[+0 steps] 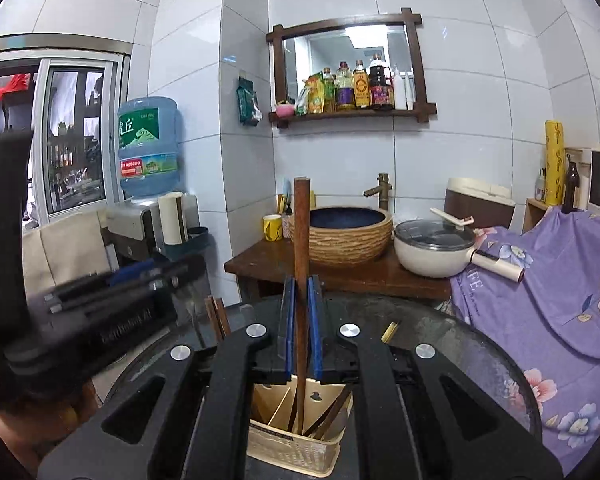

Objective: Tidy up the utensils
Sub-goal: 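Lower the spoon into the basket with the left tool while the right tool inserts the chopstick, then open both tools and pull them back from the basket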

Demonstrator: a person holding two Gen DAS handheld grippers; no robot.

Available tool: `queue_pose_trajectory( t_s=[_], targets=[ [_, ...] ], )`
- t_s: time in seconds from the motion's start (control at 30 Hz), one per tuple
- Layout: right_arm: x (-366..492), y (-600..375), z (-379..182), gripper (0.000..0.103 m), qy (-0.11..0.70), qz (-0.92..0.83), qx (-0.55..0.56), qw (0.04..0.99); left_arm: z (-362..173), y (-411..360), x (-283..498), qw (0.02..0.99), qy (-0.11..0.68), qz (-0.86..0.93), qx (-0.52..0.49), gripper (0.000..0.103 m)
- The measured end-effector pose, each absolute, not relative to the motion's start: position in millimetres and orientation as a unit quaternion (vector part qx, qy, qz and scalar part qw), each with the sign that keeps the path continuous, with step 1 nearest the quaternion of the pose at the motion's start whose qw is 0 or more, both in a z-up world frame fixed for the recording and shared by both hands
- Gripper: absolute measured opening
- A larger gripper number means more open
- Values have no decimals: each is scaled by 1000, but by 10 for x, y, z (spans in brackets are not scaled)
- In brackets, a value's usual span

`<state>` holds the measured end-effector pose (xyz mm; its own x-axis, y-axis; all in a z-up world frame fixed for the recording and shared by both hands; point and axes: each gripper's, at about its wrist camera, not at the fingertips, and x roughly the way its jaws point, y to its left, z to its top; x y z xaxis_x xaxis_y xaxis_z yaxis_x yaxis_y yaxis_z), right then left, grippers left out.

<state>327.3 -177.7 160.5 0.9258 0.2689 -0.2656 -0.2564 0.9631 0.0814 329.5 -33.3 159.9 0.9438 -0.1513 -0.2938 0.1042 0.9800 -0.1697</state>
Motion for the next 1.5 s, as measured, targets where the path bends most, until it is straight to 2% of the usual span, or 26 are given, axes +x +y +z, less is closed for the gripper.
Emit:
queue_pose_trajectory(
  t_s=[0.13, 0.57, 0.9, 1.0, 1.03, 1.07, 1.1, 1.13, 1.17, 1.2, 1.27, 1.33, 1.4, 1.5],
  targets=[
    [3323, -1739, 1545, 8, 147, 137, 23, 979, 1572, -321, 3340, 982, 156, -72, -77, 35],
    [3379, -1609, 1021, 8, 190, 137, 4, 972, 809, -349, 3517, 964, 243, -85, -71, 35],
    [3417, -1723, 795, 8, 211, 127, 11, 969, 537, -356, 3521, 954, 278, -94, -57, 36],
    [3405, -1745, 774, 8, 211, 130, 12, 969, 533, -352, 3467, 955, 274, -94, -60, 47],
    [3393, -1748, 776, 10, 210, 132, 10, 969, 554, -337, 3434, 956, 271, -94, -64, 53],
    [3371, -1754, 785, 17, 207, 133, 8, 969, 573, -326, 3406, 957, 267, -93, -66, 60],
    [3346, -1765, 798, 30, 203, 134, 8, 970, 606, -309, 3355, 959, 260, -91, -67, 63],
    [3301, -1793, 829, 38, 195, 135, 11, 971, 650, -287, 3268, 962, 249, -89, -65, 67],
    [3247, -1819, 860, 55, 187, 136, 14, 973, 683, -279, 3210, 965, 241, -86, -61, 73],
    [3200, -1839, 893, 61, 178, 132, 14, 975, 722, -255, 3115, 969, 228, -80, -55, 75],
    [3013, -1895, 975, 68, 149, 123, 6, 981, 767, -181, 2940, 975, 208, -66, -53, 88],
    [2848, -1943, 1020, 76, 134, 119, 1, 984, 778, -91, 2774, 977, 195, -63, -60, 92],
    [2646, -1997, 1030, 89, 121, 121, 0, 985, 750, 16, 2577, 978, 188, -62, -69, 96],
    [2393, -2035, 987, 97, 113, 125, -7, 986, 656, 125, 2302, 979, 179, -65, -78, 97]
  ],
)
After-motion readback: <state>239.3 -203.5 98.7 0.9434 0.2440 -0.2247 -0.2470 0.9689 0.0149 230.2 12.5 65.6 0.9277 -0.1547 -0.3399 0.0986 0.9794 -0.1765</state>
